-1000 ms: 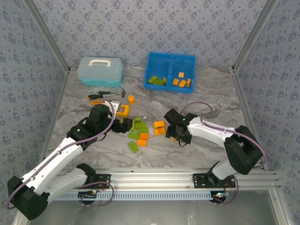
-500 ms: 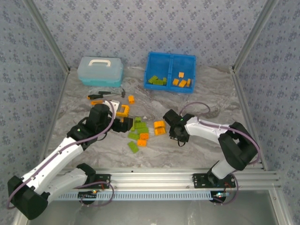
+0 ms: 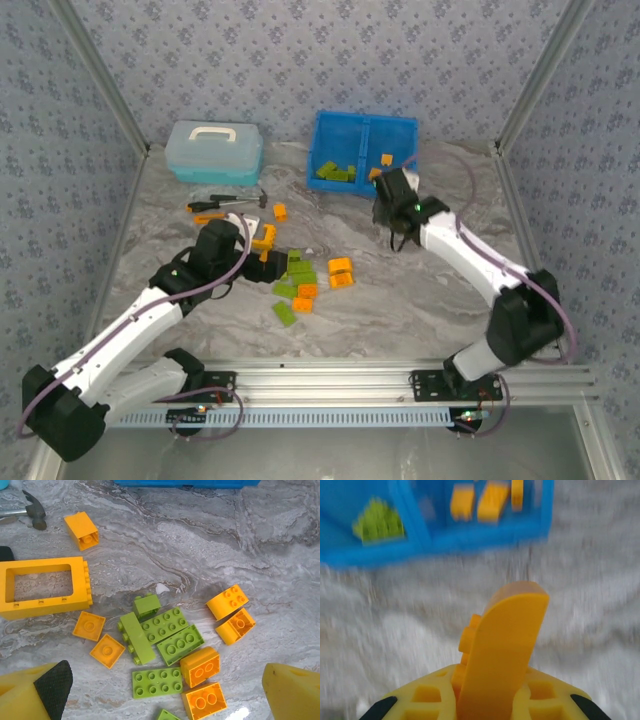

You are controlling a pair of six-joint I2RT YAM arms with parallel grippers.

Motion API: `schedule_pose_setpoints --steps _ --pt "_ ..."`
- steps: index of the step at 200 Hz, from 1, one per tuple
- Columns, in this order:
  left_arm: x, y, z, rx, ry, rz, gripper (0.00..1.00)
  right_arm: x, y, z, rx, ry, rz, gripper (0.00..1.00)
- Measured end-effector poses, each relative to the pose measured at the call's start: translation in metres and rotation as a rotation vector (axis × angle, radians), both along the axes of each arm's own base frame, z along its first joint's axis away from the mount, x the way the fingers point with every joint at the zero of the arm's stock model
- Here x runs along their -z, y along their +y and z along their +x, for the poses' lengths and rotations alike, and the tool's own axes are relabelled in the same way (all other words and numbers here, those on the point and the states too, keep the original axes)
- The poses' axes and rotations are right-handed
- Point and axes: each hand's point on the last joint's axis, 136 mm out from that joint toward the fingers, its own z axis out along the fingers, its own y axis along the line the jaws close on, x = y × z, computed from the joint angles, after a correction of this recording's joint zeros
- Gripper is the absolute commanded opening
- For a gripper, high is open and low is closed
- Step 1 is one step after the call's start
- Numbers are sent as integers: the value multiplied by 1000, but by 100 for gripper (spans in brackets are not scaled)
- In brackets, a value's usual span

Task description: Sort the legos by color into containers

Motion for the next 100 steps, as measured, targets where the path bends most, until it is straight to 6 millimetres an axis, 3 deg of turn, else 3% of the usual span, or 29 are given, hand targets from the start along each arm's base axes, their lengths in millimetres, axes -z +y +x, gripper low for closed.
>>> schedule_pose_setpoints --steps 22,51,75,100 --pt "-5 -4 -5 5 15 -38 99 -6 -7 80 30 -43 -27 21" --pt "-12 -9 -13 17 21 -78 99 22 -13 159 37 -25 -58 23" --pt "-20 -7 -19 13 12 -105 99 50 -19 196 38 22 -67 30" --pt "-25 -5 -22 9 4 -119 99 65 -23 213 20 54 -68 52"
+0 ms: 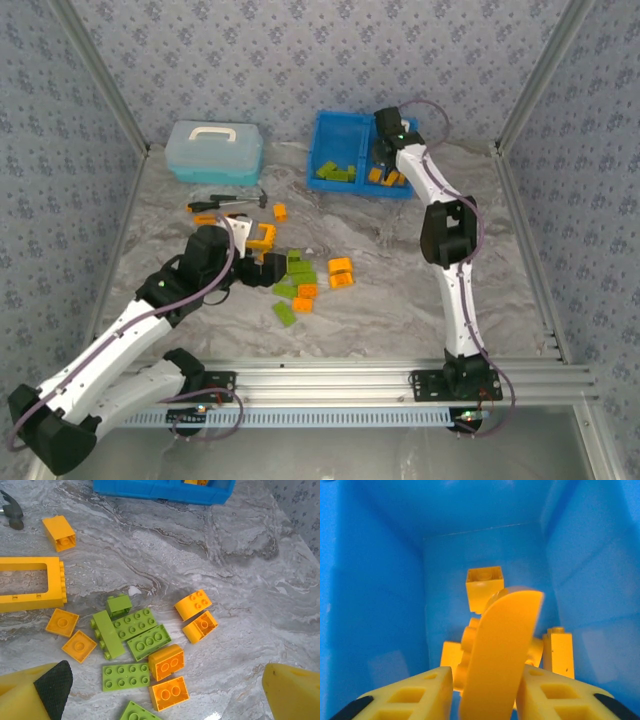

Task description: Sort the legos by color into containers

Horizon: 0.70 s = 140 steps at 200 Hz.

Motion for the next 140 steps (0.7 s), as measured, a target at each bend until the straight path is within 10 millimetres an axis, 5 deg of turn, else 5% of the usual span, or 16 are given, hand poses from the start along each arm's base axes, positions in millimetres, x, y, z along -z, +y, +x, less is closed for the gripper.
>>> schedule_pose_setpoints --steps 34,58,104,140 --pt "2 1 -2 -2 14 2 99 -15 -1 -3 -15 5 0 55" --pt "1 0 -3 5 12 -2 99 -25 1 -29 -46 35 -10 56" --pt "3 -2 -1 24 -2 17 99 -40 17 -150 -179 94 -33 71" --pt "3 -4 -1 42 -15 28 99 -41 60 -241 -352 111 -16 94"
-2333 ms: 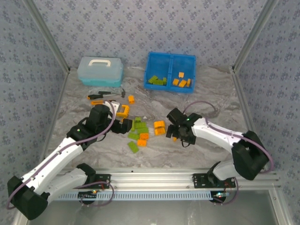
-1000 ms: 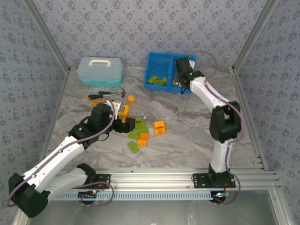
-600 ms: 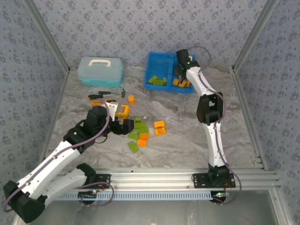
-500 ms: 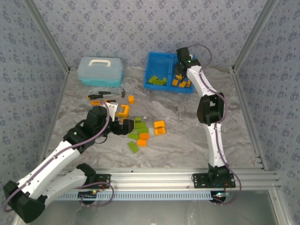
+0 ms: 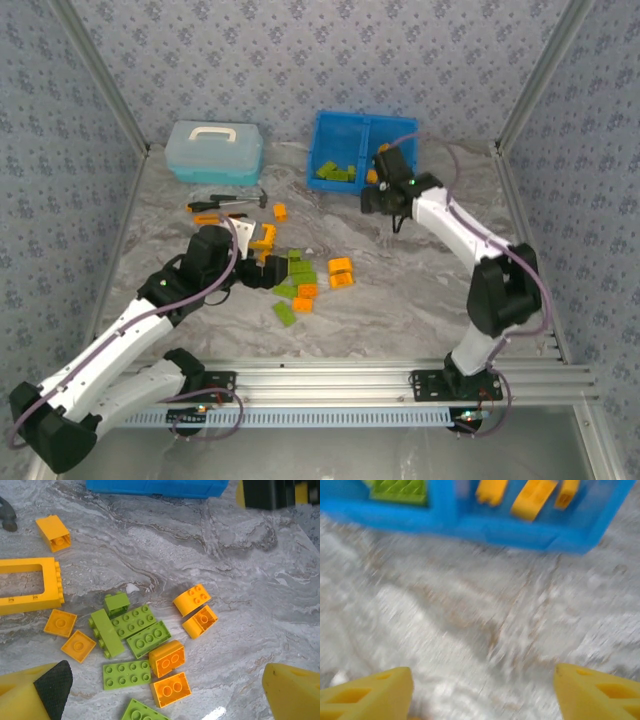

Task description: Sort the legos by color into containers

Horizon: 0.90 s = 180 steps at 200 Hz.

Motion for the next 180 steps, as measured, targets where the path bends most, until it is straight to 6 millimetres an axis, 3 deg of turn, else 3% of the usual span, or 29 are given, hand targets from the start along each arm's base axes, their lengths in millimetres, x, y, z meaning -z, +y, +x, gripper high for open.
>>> schedule_pose_setpoints --steps 7,41,86,126,149,180 --pt "-1 -1 1 1 -7 -4 99 6 10 -15 -31 19 4 100" --pt "-4 -3 3 5 -25 -16 99 39 45 -60 -108 124 15 100" --pt "0 -5 5 8 -18 -7 99 82 73 -74 -124 220 -24 100" --pt "1 -3 5 3 -22 -1 99 121 82 -73 -117 285 -75 100" --pt "1 -3 6 1 -24 1 99 137 84 -72 -115 310 -96 90" --pt "1 -2 6 0 -27 5 99 140 87 -66 -108 298 -97 64"
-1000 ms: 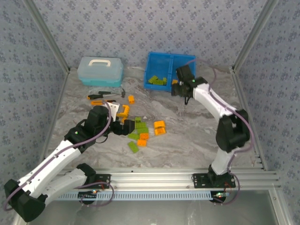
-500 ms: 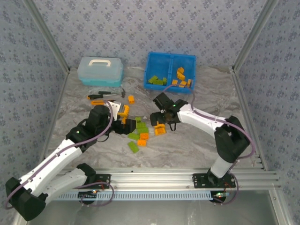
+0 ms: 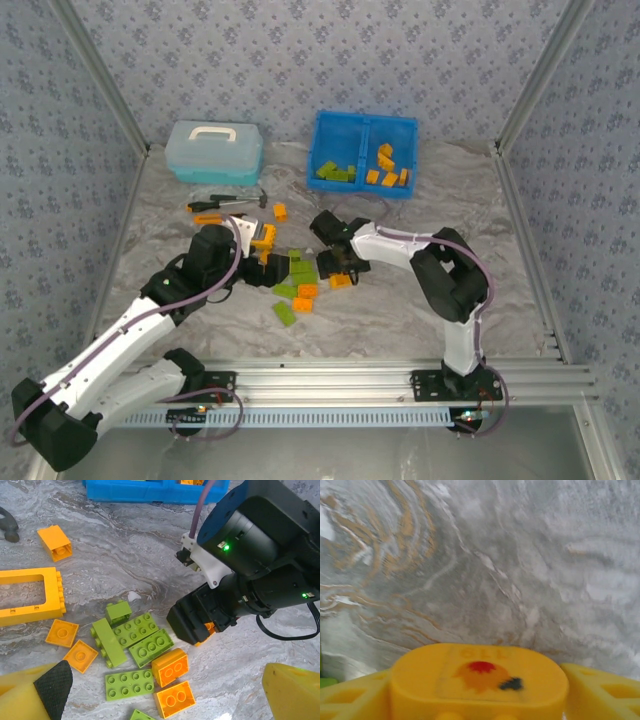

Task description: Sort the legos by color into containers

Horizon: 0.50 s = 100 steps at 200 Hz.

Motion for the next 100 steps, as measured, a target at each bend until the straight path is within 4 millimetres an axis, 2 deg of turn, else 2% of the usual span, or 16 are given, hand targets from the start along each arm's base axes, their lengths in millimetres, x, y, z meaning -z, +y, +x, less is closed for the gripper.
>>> schedule_pose_setpoints --steps 27,59,78,100 --pt "0 0 0 0 -1 1 99 -1 2 2 8 -11 7 54" --pt "1 0 1 -3 0 4 99 -8 -5 -1 25 -30 5 52" --pt "4 0 1 -3 8 10 99 -32 -13 1 45 -86 24 52" --pt "5 -1 2 -4 14 12 99 -84 -29 19 104 -205 89 53"
